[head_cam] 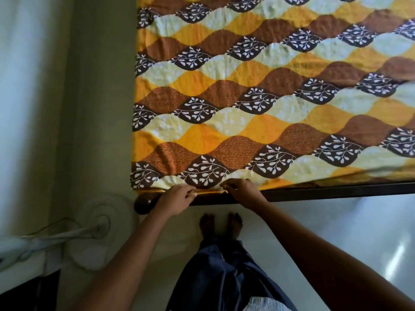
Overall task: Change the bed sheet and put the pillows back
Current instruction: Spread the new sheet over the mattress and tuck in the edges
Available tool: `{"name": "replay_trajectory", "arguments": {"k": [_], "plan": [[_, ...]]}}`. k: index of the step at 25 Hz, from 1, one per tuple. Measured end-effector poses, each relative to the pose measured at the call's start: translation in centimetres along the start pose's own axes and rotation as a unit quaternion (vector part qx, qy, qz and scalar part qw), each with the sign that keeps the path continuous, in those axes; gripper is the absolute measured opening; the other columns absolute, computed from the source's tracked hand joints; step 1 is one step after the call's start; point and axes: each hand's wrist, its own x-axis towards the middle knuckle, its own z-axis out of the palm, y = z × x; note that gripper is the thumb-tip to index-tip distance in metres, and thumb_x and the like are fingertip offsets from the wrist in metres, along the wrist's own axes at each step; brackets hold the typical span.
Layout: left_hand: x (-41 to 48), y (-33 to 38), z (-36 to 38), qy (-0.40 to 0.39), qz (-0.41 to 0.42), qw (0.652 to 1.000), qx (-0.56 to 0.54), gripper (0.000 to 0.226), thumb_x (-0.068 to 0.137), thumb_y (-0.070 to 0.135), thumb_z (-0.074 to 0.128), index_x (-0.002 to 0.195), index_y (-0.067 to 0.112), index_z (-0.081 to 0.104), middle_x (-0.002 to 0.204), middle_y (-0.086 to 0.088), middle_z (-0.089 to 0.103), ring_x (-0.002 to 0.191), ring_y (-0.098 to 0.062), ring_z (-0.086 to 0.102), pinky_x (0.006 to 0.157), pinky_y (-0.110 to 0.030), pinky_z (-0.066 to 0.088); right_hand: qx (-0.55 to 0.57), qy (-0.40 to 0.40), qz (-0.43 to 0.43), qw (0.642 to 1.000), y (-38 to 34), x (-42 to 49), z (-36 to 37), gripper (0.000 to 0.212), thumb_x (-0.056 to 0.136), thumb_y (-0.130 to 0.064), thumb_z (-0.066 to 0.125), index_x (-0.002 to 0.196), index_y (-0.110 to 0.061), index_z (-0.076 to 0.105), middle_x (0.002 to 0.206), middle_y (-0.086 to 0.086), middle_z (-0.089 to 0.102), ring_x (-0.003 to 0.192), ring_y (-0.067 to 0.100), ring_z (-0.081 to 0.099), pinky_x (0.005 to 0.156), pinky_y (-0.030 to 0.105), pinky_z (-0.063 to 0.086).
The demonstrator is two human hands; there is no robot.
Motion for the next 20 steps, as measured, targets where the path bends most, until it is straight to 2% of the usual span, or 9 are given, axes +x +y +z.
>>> {"name": "replay_trajectory", "arguments": {"k": [2, 5, 9, 12, 13, 15, 16, 17, 20], "plan": [[-1.4, -1.3, -1.6, 0.111, 0.042, 0.993, -0.001, 0.031, 0.094, 0.028, 0.052, 0.121, 0.017, 0.061, 0.121, -0.003, 0.062, 0.106, -0.018, 0.058, 0.084, -0.027, 0.048, 0.070, 0.065, -0.021, 0.995, -2.1, 0.2, 0.5, 0.024, 0.093, -0.024, 0.055, 0.114, -0.018, 0.066, 0.111, 0.001, 0.069, 0.097, 0.010, 0.062, 0.071, 0.014, 0.040], [-1.3, -5.5, -4.3, 0.202, 0.069, 0.977, 0.020, 0.026, 0.085, 0.019, 0.066, 0.110, 0.018, 0.069, 0.111, -0.005, 0.067, 0.103, -0.022, 0.061, 0.085, -0.030, 0.049, 0.080, 0.048, -0.073, 0.993, -5.9, 2.3, 1.4, 0.021, 0.087, -0.023, 0.064, 0.106, -0.017, 0.071, 0.106, -0.001, 0.071, 0.093, 0.011, 0.065, 0.069, 0.013, 0.042], [1.1, -9.8, -6.4, 0.090, 0.077, 0.988, 0.101, 0.035, 0.073, 0.013, 0.076, 0.107, 0.017, 0.070, 0.109, -0.001, 0.066, 0.102, -0.017, 0.061, 0.086, -0.030, 0.049, -0.068, -0.015, -0.133, 0.989, -6.8, 5.2, 4.5, 0.028, 0.083, -0.018, 0.067, 0.112, -0.017, 0.068, 0.112, 0.004, 0.069, 0.098, 0.020, 0.065, 0.077, 0.025, 0.047], [2.1, -12.3, -6.9, 0.063, 0.155, 0.971, 0.171, 0.040, 0.061, 0.007, 0.083, 0.098, 0.014, 0.069, 0.097, -0.001, 0.064, 0.092, -0.018, 0.059, 0.069, -0.029, 0.049, -0.181, -0.039, -0.193, 0.964, -6.4, 7.0, 5.2, 0.029, 0.087, -0.018, 0.060, 0.116, -0.014, 0.064, 0.115, 0.007, 0.064, 0.100, 0.025, 0.062, 0.075, 0.029, 0.046], [2.0, -13.0, -6.9, 0.075, 0.188, 0.962, 0.186, 0.037, 0.055, 0.003, 0.085, 0.087, 0.014, 0.069, 0.088, -0.001, 0.064, 0.082, -0.020, 0.061, 0.061, -0.028, 0.050, -0.208, -0.022, -0.229, 0.951, -6.6, 7.4, 5.3, 0.023, 0.088, -0.015, 0.058, 0.109, -0.011, 0.066, 0.107, 0.009, 0.066, 0.092, 0.026, 0.064, 0.067, 0.028, 0.046], [1.3, -13.9, -6.7, 0.117, 0.221, 0.950, 0.187, 0.031, 0.050, -0.001, 0.086, 0.072, 0.013, 0.069, 0.073, -0.001, 0.065, 0.068, -0.020, 0.063, 0.052, -0.026, 0.051, -0.235, 0.019, -0.295, 0.926, -6.9, 7.7, 5.6, 0.006, 0.075, -0.007, 0.063, 0.076, -0.008, 0.069, 0.073, 0.009, 0.066, 0.058, 0.022, 0.064, 0.045, 0.019, 0.032], [1.0, -14.5, -6.2, 0.137, 0.227, 0.949, 0.173, 0.028, 0.051, -0.002, 0.085, 0.071, 0.012, 0.070, 0.071, -0.001, 0.066, 0.066, -0.020, 0.064, 0.052, -0.026, 0.052, -0.225, 0.031, -0.316, 0.921, -6.7, 7.9, 5.8, 0.006, 0.067, -0.004, 0.066, 0.064, -0.009, 0.067, 0.061, 0.007, 0.063, 0.046, 0.020, 0.060, 0.042, 0.016, 0.025], [0.5, -14.9, -5.7, 0.141, 0.226, 0.951, 0.154, 0.027, 0.052, -0.003, 0.085, 0.072, 0.010, 0.072, 0.072, -0.002, 0.067, 0.065, -0.019, 0.065, 0.053, -0.026, 0.052, -0.210, 0.028, -0.328, 0.920, -6.5, 7.9, 6.1, 0.008, 0.066, -0.003, 0.068, 0.062, -0.010, 0.067, 0.059, 0.006, 0.062, 0.044, 0.020, 0.060, 0.042, 0.016, 0.024], [-0.1, -15.8, -4.2, 0.131, 0.209, 0.964, 0.103, 0.025, 0.056, -0.004, 0.083, 0.075, 0.009, 0.074, 0.074, -0.003, 0.069, 0.067, -0.017, 0.066, 0.063, -0.018, 0.044, -0.195, -0.056, -0.263, 0.943, -6.3, 8.1, 6.4, 0.013, 0.086, -0.009, 0.058, 0.092, -0.009, 0.070, 0.092, 0.009, 0.068, 0.077, 0.024, 0.066, 0.056, 0.022, 0.034]]}}
